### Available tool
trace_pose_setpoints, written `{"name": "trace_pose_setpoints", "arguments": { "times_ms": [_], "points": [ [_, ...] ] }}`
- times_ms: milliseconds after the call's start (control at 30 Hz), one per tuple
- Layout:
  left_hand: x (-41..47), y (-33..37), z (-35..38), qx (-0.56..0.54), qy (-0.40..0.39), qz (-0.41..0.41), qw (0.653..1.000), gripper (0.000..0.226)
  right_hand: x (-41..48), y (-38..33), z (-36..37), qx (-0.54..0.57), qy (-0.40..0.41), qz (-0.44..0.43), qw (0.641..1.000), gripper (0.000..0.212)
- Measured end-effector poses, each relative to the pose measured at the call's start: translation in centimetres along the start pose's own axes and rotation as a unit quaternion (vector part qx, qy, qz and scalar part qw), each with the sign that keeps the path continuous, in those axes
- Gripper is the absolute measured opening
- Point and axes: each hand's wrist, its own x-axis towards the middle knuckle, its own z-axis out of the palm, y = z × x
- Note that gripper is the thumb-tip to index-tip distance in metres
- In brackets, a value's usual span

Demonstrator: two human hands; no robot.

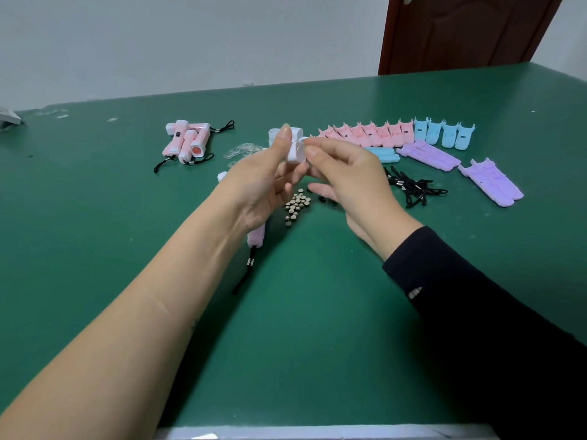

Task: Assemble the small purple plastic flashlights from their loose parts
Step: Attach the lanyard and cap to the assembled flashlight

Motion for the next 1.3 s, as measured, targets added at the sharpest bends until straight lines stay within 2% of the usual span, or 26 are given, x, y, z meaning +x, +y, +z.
{"name": "trace_pose_setpoints", "arguments": {
  "times_ms": [67,200,267,367,500,633,867,1033,1300],
  "points": [
    [0.0,0.0,-0.3,0.03,0.026,0.028,0.999,0.03,-0.1,0.1,0.1,0.052,-0.02,0.031,0.998,0.013],
    [-0.1,0.0,-0.7,0.045,0.041,0.039,0.997,0.033,-0.2,0.2,0.4,0.035,-0.013,0.024,0.999,0.009],
    [-0.1,0.1,-0.7,0.035,0.038,0.027,0.998,0.033,-0.2,0.2,0.3,0.014,0.003,0.014,1.0,0.004],
    [0.0,0.2,-0.7,-0.012,0.028,-0.018,0.999,0.028,0.0,0.2,0.1,0.009,0.024,0.003,1.0,0.008],
    [-0.1,0.4,-0.8,-0.097,-0.017,-0.07,0.993,0.025,0.1,-0.5,-0.2,0.111,0.026,0.023,0.993,0.01],
    [-0.1,0.5,-1.0,-0.119,-0.044,-0.086,0.988,0.025,0.2,-0.7,-0.5,0.164,0.028,0.035,0.986,0.009],
    [0.1,0.4,-1.1,-0.134,-0.049,-0.083,0.986,0.013,0.2,-0.5,-0.5,0.117,0.024,0.044,0.992,0.008],
    [0.1,0.3,-1.1,-0.165,-0.073,-0.075,0.981,0.023,0.2,-0.4,-0.4,0.064,0.042,0.042,0.996,0.008],
    [0.2,0.3,-1.1,-0.172,-0.1,-0.065,0.978,0.025,-0.1,-0.8,-0.2,0.091,0.04,0.044,0.994,0.013]
  ]
}}
